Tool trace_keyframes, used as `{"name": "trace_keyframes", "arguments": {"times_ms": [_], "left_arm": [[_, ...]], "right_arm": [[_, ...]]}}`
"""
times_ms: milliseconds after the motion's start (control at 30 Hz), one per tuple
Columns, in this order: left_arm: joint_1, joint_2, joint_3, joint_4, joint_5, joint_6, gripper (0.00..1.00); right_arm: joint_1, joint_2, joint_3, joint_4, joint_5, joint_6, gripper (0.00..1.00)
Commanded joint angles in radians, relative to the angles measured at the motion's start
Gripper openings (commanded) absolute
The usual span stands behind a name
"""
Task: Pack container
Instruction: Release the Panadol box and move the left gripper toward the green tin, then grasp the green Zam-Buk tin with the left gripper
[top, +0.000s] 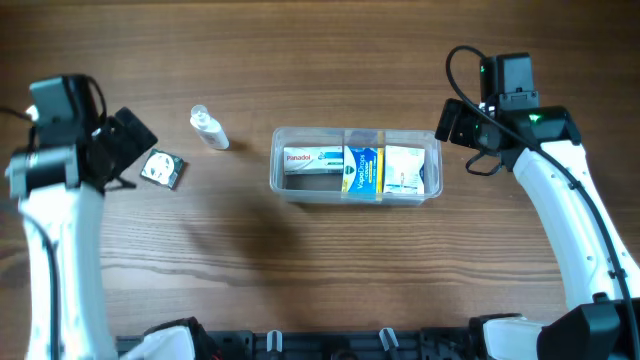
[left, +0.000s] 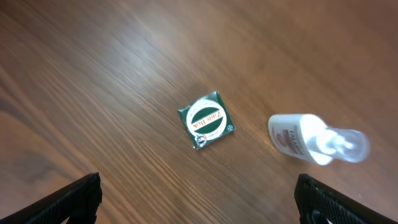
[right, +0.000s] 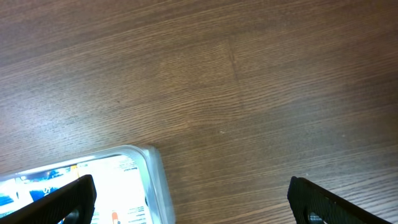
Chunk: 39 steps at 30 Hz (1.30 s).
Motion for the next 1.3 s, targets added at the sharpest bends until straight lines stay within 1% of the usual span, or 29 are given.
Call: {"name": "trace_keyframes", "arguments": {"times_ms": [0, 67, 133, 200, 233, 267, 333, 433, 600, 700, 800, 933, 1133, 1267], "left_arm": [[-0.006, 0.153, -0.002, 0.030, 0.058, 0.014, 1.00], [-0.010, 0.229, -0.002, 0.038, 0.082, 0.058, 1.00], [-0.010, 0.301, -0.002, 0.045, 0.087, 0.072, 1.00], [-0.010, 0.364, -0.002, 0.064, 0.088, 0.121, 1.00], [-0.009, 0.389, -0.002, 0.073, 0.095, 0.156, 0.97], [-0.008, 0.413, -0.002, 0.085, 0.095, 0.195, 0.92], [-0.008, 0.450, -0.002, 0.110, 0.094, 0.266, 0.89], [-0.006, 0.486, -0.002, 0.164, 0.094, 0.357, 0.86], [-0.005, 0.514, -0.002, 0.268, 0.094, 0.416, 0.89], [-0.005, 0.526, -0.002, 0.307, 0.103, 0.487, 0.90], [-0.005, 0.540, -0.002, 0.314, 0.135, 0.561, 0.87], [-0.005, 0.544, -0.003, 0.301, 0.147, 0.563, 0.84], [-0.005, 0.546, -0.018, 0.301, 0.147, 0.563, 0.86], [-0.005, 0.560, -0.068, 0.343, 0.147, 0.563, 0.86]], "right_arm": [[-0.004, 0.012, 0.010, 0.003, 0.014, -0.004, 1.00], [-0.004, 0.012, 0.010, 0.003, 0.014, -0.004, 1.00], [-0.004, 0.012, 0.010, 0.003, 0.014, -0.005, 1.00], [-0.004, 0.012, 0.010, 0.003, 0.014, -0.005, 1.00], [-0.004, 0.012, 0.010, 0.003, 0.014, -0.005, 1.00], [-0.004, 0.012, 0.010, 0.003, 0.014, -0.005, 1.00], [-0.004, 0.012, 0.010, 0.003, 0.014, -0.004, 1.00], [-0.004, 0.012, 0.010, 0.003, 0.014, -0.004, 1.00], [-0.004, 0.012, 0.010, 0.003, 0.014, -0.004, 1.00], [-0.004, 0.012, 0.010, 0.003, 0.014, -0.005, 1.00], [-0.004, 0.012, 0.010, 0.003, 0.014, -0.005, 1.00], [-0.004, 0.012, 0.010, 0.003, 0.014, -0.004, 1.00], [-0.004, 0.012, 0.010, 0.003, 0.014, -0.004, 1.00], [-0.004, 0.012, 0.010, 0.003, 0.014, -0.005, 1.00]]}}
